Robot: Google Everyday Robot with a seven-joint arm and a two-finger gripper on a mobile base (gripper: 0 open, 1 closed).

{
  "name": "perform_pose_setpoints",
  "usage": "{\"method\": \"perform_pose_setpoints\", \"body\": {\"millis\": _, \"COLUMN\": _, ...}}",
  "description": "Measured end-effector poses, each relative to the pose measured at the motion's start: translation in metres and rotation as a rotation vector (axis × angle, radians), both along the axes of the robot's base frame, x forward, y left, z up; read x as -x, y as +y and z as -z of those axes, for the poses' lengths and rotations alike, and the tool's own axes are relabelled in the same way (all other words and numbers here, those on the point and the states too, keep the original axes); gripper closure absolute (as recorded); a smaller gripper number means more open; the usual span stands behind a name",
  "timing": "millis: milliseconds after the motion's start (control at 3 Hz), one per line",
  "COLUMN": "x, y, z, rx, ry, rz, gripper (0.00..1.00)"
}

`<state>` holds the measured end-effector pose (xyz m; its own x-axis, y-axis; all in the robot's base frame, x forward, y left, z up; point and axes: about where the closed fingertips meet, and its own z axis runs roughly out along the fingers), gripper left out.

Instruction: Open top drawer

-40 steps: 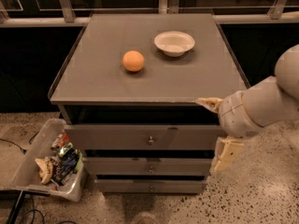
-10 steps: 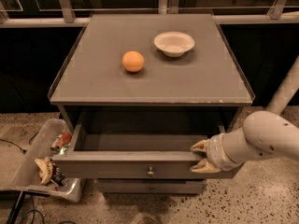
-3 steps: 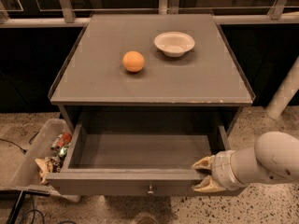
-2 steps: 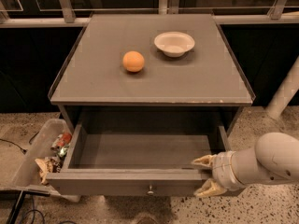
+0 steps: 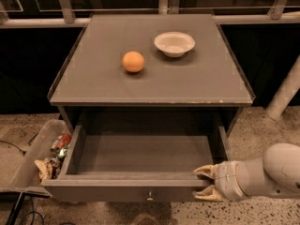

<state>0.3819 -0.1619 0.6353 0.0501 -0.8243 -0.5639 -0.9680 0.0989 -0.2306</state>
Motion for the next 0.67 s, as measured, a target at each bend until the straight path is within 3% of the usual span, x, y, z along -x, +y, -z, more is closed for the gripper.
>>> {"method": "perform_pose_setpoints", "body": {"millis": 333, "x": 0.0186, "y": -0.0086, "z": 0.0006, "rx": -0.015, "ry": -0.006, "rz": 0.020, "gripper": 1.00}}
{"method": "perform_pose_setpoints", "body": {"millis": 667, "x": 0.0186, "y": -0.0078, "z": 0.0001, "rx": -0.015, "ry": -0.006, "rz": 0.020, "gripper": 1.00}}
